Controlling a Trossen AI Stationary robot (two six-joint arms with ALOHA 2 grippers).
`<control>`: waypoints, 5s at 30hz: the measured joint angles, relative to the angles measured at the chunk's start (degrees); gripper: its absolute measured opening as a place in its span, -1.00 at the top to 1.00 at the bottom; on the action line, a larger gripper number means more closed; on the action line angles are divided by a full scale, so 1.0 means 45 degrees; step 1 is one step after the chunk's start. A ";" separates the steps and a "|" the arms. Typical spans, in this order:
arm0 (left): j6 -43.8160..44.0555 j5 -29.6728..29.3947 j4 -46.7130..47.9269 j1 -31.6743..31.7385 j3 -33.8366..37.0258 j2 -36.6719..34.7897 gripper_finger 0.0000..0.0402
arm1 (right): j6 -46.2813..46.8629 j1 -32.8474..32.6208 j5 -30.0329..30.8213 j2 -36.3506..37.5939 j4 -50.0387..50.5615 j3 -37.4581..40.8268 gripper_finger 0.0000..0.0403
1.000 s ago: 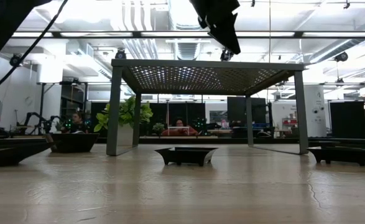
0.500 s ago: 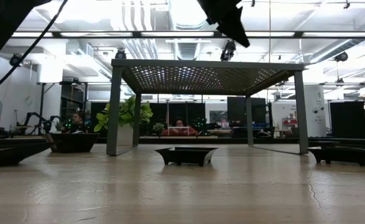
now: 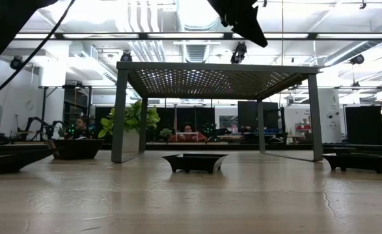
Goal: Pick & Place Mini shaped plates
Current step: Stack the black drop-shaped plate on top of the black drop-shaped plate on the shelf
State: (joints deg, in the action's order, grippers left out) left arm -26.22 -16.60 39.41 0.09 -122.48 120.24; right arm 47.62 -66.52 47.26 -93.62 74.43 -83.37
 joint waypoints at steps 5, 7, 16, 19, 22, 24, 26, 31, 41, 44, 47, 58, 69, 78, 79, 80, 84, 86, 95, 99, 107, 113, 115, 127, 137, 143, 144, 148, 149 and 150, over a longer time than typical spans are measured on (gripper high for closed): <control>0.0046 0.0015 0.0007 0.0132 0.0021 0.0250 0.46 | 0.0044 -0.0280 0.0149 0.0376 -0.0005 0.0010 0.86; 0.0066 0.0037 0.0166 0.0102 0.0058 0.0303 0.46 | 0.0136 -0.0460 0.0308 0.0446 -0.0040 0.0010 0.86; 0.0185 0.0530 0.0245 -0.0007 0.0331 0.0303 0.46 | 0.1776 -0.0661 0.1115 0.0531 -0.0084 0.0010 0.86; 0.0008 0.0573 0.0288 -0.0007 0.0742 0.0303 0.46 | 0.2112 -0.0670 0.1207 0.0527 -0.0118 0.0010 0.86; -0.0073 0.0569 0.0300 0.0038 0.0989 0.0317 0.46 | 0.2390 -0.0665 0.1318 0.0527 -0.0156 0.0010 0.86; -0.0233 0.0559 0.0287 0.0048 0.1041 0.0317 0.46 | 0.2416 -0.0663 0.1588 0.0527 -0.0289 0.0010 0.86; -0.0487 0.0556 0.0242 0.0051 0.1059 0.0317 0.46 | 0.2418 -0.0661 0.1786 0.0524 -0.0367 0.0010 0.86; -0.0805 0.0544 -0.0268 0.0148 0.1059 0.0317 0.46 | 0.2418 -0.0661 0.2114 0.0515 -0.0401 0.0010 0.86; -0.0816 0.0759 -0.0149 0.0299 0.1059 0.0317 0.46 | 0.2369 -0.0656 0.2217 0.0508 -0.0427 0.0010 0.86; -0.0811 0.0926 0.0117 0.0344 0.1059 0.0336 0.47 | 0.2327 -0.0656 0.2217 0.0508 -0.0427 0.0010 0.86; -0.0811 0.0976 0.0185 0.0391 0.1078 0.0415 0.50 | 0.2322 -0.0656 0.2212 0.0508 -0.0427 0.0010 0.86; -0.0799 0.1015 0.0249 0.0660 0.1088 0.0425 0.74 | 0.2312 -0.0656 0.2207 0.0508 -0.0466 0.0010 0.86; -0.0801 0.1064 0.0312 0.0741 0.1088 0.0443 0.86 | 0.2278 -0.0656 0.2207 0.0508 -0.0520 0.0010 0.86; -0.0763 0.1383 0.0691 0.0731 0.1088 0.0443 0.99 | 0.2278 -0.0656 0.2202 0.0508 -0.0573 0.0010 0.86; -0.0763 0.1364 0.0695 0.0723 0.1088 0.0443 1.00 | 0.2278 -0.0656 0.2202 0.0508 -0.0573 0.0010 0.86; -0.0756 0.1355 0.0695 0.0710 0.1088 0.0440 1.00 | 0.2282 -0.0656 0.2202 0.0508 -0.0581 0.0010 0.86; -0.0608 0.1345 0.0761 0.0626 0.1088 0.0385 1.00 | 0.2293 -0.0656 0.2198 0.0508 -0.0607 0.0010 0.86; -0.0578 0.1345 0.0847 0.0539 0.1088 0.0362 1.00 | 0.2288 -0.0656 0.2198 0.0508 -0.0620 0.0010 0.86; -0.0984 -0.0343 0.1286 0.0033 0.0998 0.0346 1.00 | 0.2288 -0.0656 0.2198 0.0508 -0.0627 0.0010 0.86; -0.0977 -0.0576 0.1714 -0.0058 0.0459 0.0338 1.00 | 0.2325 -0.0656 0.2193 0.0508 -0.0657 0.0010 0.86; 0.1485 0.0718 0.4394 -0.0202 -0.1635 0.0239 1.00 | 0.2330 -0.0656 0.2178 0.0508 -0.0724 0.0010 0.86; 0.2678 0.2134 0.4983 -0.0494 -0.1719 0.0249 1.00 | 0.2327 -0.0656 0.2178 0.0508 -0.0724 0.0010 0.86; 0.2803 0.2207 0.4819 -0.0647 -0.1719 0.0249 1.00 | 0.2327 -0.0656 0.2183 0.0508 -0.0724 0.0010 0.86; 0.2526 0.2317 0.4243 -0.0925 -0.1670 0.0529 1.00 | 0.2327 -0.0655 0.2324 0.0508 -0.0767 0.0010 0.86; 0.2579 0.2042 0.3891 -0.0874 -0.1486 0.0579 1.00 | 0.2327 -0.0652 0.2406 0.0508 -0.0821 0.0010 0.86; 0.2600 0.2011 0.3509 -0.0857 -0.1299 0.0629 1.00 | 0.2317 -0.0651 0.2411 0.0508 -0.0877 0.0010 0.86; 0.2599 0.2016 0.3444 -0.0857 -0.1228 0.0633 1.00 | 0.2317 -0.0652 0.2412 0.0508 -0.0901 0.0010 0.86; 0.2599 0.2011 0.3388 -0.0843 -0.1066 0.0643 1.00 | 0.2302 -0.0656 0.2416 0.0508 -0.0974 0.0010 0.86; 0.2599 0.2009 0.3433 -0.0841 -0.1062 0.0643 1.00 | 0.2297 -0.0656 0.2416 0.0508 -0.0976 0.0010 0.86; 0.2599 0.1951 0.3480 -0.0838 -0.1052 0.0643 1.00 | 0.2288 -0.0656 0.2421 0.0508 -0.0976 0.0010 0.86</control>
State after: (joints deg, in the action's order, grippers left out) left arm -14.52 -7.82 55.08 -3.68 -127.21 123.13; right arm 57.91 -69.47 58.15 -91.33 70.04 -83.33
